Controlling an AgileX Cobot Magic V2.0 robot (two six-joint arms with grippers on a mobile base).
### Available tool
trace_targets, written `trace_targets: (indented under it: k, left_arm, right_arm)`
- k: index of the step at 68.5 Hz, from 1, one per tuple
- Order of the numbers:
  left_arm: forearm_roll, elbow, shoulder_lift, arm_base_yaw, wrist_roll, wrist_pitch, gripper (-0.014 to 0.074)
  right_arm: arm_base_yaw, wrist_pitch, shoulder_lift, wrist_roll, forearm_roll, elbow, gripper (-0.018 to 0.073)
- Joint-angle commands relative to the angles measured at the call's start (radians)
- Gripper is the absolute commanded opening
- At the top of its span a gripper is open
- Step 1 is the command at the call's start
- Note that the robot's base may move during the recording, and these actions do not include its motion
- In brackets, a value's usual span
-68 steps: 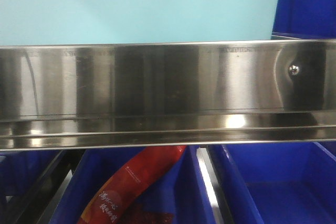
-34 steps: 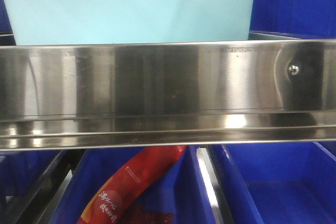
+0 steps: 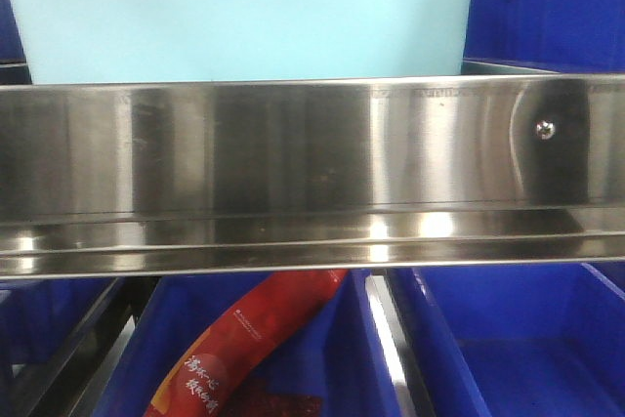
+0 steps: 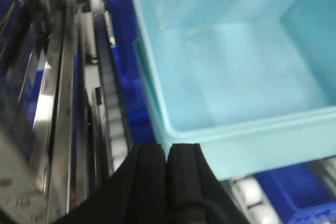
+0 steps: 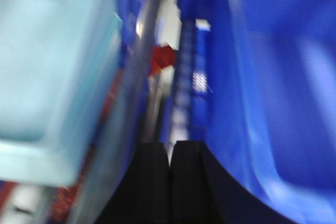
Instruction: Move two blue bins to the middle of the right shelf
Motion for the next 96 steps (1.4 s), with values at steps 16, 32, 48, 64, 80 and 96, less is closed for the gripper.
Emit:
trace_targets:
  k: [16, 32, 48, 64, 80, 96]
  left_arm:
    - [0.012, 0.27, -0.214, -0.003, -0.055, -0.144, -0.0111]
    - [0.014, 0.431, -0.407, -0.003, -0.059, -0.257, -0.0111]
    - [0.035, 0.528, -0.589, -0.003, -0.059, -0.34, -0.0111]
    - [0.065, 0.535, -0.637, -0.003, -0.059, -0.333, -0.0111]
    - [0.065, 0.535, -0.637, -0.003, -0.059, -0.335, -0.0111]
    - [0.065, 0.535, -0.637, -0.003, -0.059, -0.335, -0.0111]
  right_arm:
    - [-0.033, -0.199, -0.289, 0.001, -0.019, 0.456, -0.0162]
    - [-0.033, -0.332, -0.597, 0.001, -0.019, 0.769, -0.0162]
    - [-0.033, -0.419, -0.878, 0.001, -0.019, 0.859, -0.0162]
    - [-0.033, -0.464, -0.99, 0.001, -0.024, 0.859, -0.0162]
    - [-0.033, -0.464, -0.99, 0.001, -0.024, 0.859, -0.0162]
    - [-0.033, -0.464, -0.99, 0.001, -0.024, 0.859, -0.0162]
